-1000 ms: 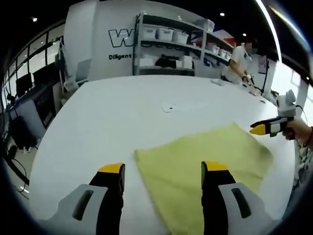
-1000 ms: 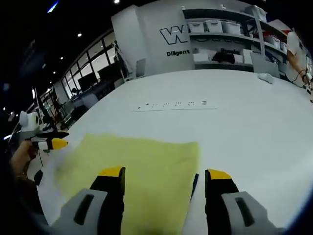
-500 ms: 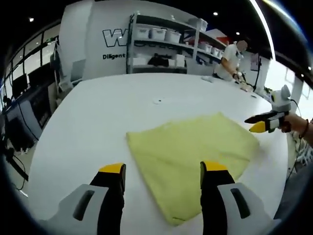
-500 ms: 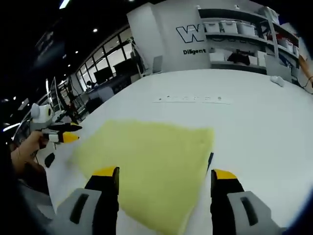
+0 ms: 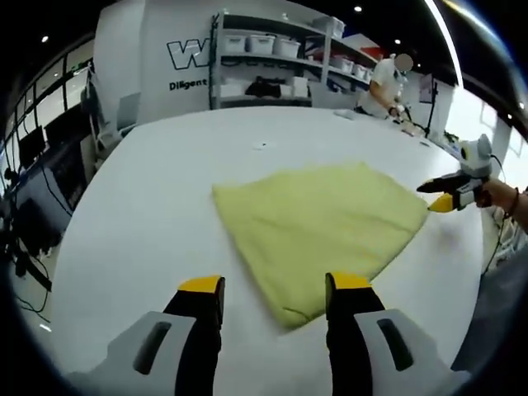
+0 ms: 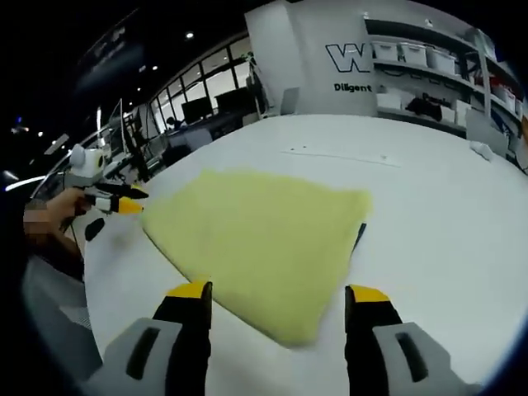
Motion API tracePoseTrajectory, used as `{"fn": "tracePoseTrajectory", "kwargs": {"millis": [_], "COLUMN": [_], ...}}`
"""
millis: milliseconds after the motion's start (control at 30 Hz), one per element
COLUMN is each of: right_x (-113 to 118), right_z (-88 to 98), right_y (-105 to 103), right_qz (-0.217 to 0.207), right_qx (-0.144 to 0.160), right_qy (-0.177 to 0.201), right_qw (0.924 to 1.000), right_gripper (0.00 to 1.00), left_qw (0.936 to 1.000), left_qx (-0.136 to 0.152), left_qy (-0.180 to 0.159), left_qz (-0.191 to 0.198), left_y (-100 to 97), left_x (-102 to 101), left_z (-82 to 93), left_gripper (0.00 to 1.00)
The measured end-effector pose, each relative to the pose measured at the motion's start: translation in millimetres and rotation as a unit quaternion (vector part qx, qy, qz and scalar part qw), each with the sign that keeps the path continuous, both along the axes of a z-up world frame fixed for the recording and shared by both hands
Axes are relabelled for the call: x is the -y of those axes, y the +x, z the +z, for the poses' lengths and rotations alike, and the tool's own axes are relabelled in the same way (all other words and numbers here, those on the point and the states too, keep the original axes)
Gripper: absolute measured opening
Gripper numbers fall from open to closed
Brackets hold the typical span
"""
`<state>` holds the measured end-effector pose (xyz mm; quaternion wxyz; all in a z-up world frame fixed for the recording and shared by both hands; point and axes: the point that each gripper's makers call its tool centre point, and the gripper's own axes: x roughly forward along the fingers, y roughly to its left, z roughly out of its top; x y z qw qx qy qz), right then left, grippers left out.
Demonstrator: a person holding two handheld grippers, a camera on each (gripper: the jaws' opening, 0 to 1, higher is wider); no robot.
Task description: Fold the garment on the visible template until the final outline fits inside the template.
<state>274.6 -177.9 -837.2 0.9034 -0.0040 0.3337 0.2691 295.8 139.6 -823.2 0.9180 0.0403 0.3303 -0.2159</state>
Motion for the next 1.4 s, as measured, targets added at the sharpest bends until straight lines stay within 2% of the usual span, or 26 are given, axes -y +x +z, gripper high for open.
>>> {"fn": "tracePoseTrajectory", "kwargs": {"millis": [100,367,533,767,1100,1233,1400], "right_x": [1,10,19,24,22,23,28], "right_z": [-5.5,-17.0,-18.1,-19.6,-25.3,-25.5,-24.0], "right_y": [-10,-25,-22,-19,-19,-19,-17], "right_qz": [0.019,0.032,0.027,0.031,0.04,0.039,0.03], "right_qx": [0.002,0.001,0.015,0.031,0.031,0.031,0.032], "right_qy": [-0.01,-0.039,-0.061,-0.082,-0.092,-0.097,-0.096], "right_qw": [0.9998,0.9987,0.9977,0.9957,0.9945,0.9941,0.9944], "right_gripper": [0.56,0.38,0.23,0.12,0.06,0.0,0.0], "left_qw": [0.9999,0.9994,0.9991,0.999,0.9983,0.9983,0.999], "left_qx": [-0.009,-0.033,-0.042,-0.04,-0.044,-0.043,-0.035], "left_qy": [0.004,0.005,-0.004,-0.018,-0.038,-0.038,-0.029], "left_qz": [-0.004,-0.001,0.003,-0.004,0.0,0.008,0.006], "left_y": [-9.5,-28.0,-32.4,-33.5,-30.0,-26.8,-24.6], "left_x": [-2,-6,-4,8,12,9,6], "left_z": [-4.3,-21.8,-26.7,-27.1,-28.1,-28.9,-29.0], "left_gripper": [0.52,0.46,0.38,0.29,0.25,0.19,0.08]}}
